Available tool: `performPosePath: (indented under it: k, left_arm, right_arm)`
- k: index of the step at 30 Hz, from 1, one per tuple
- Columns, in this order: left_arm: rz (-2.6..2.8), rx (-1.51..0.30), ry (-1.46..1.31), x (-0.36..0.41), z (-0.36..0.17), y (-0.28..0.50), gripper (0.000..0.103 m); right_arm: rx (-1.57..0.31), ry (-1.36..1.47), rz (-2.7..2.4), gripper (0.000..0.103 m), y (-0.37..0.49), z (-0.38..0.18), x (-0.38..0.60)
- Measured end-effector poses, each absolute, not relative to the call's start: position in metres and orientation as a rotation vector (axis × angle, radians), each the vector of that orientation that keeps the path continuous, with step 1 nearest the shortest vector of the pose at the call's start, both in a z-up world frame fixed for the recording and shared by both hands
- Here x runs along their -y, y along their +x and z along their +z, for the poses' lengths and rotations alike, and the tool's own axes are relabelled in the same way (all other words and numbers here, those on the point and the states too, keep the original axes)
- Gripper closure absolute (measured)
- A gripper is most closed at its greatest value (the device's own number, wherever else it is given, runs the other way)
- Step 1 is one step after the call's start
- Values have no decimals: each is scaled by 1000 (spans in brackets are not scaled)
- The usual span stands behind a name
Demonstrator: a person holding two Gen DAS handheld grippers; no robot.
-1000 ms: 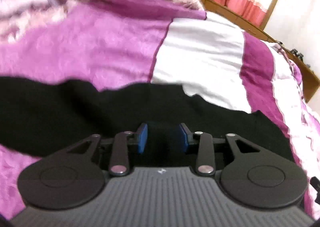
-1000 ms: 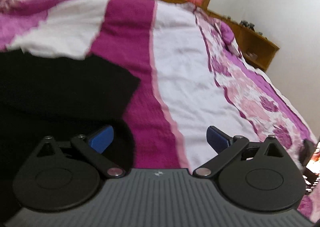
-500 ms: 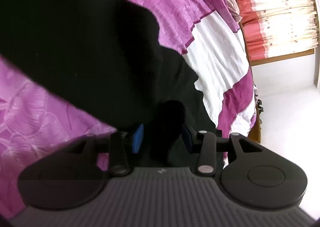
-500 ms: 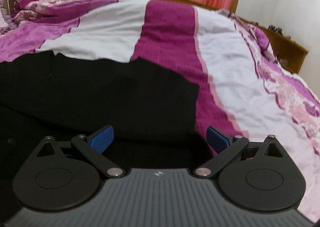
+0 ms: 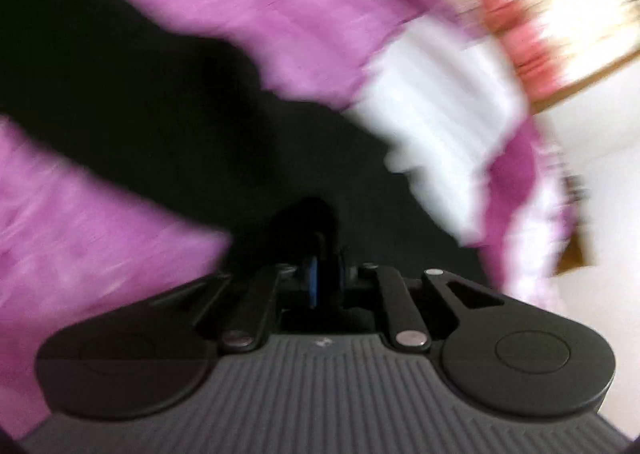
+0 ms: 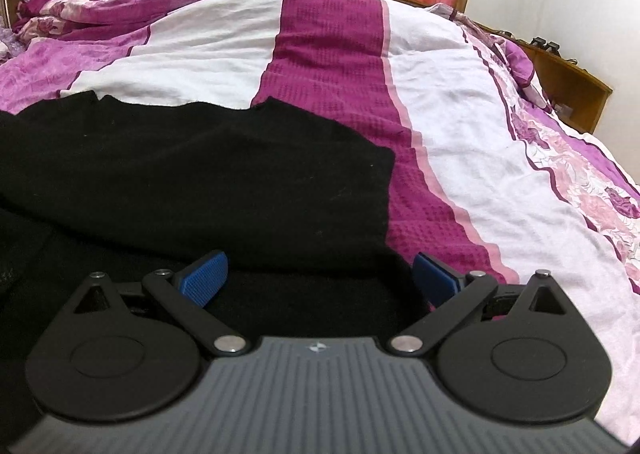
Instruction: Fold small clothes
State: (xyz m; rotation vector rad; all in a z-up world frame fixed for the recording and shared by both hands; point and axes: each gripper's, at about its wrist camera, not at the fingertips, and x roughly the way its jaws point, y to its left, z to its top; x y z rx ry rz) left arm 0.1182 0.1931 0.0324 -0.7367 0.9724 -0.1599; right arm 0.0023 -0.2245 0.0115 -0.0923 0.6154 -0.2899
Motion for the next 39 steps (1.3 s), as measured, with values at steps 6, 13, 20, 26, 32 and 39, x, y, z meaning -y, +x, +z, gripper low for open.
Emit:
performPosePath:
  k: [6,13,20,26,32,39]
  left_arm:
    - [-122,-861,-702,-203,42,114,76]
    - [-21,-618,-526,-244,54,94,71]
    - [101,-526,-553,-310,69,41,71]
    - [320,-516,-1024,-413,28,-3,55]
    - [303,-372,-1190,-468,33,-30,31]
    - [367,-348,-1212,-489,40,-12,24]
  right_arm:
    - [-628,-106,-289,1,3,11,223]
    - [-500,-173,-253,2,-18,28,202]
    - [-477,15,78,75,0,69,81]
    - [-636,78,234,94,88,44,-34]
    - [-700,-84,239,93,97,34,-89]
    - [-500,-114,297,64,69,95,-144]
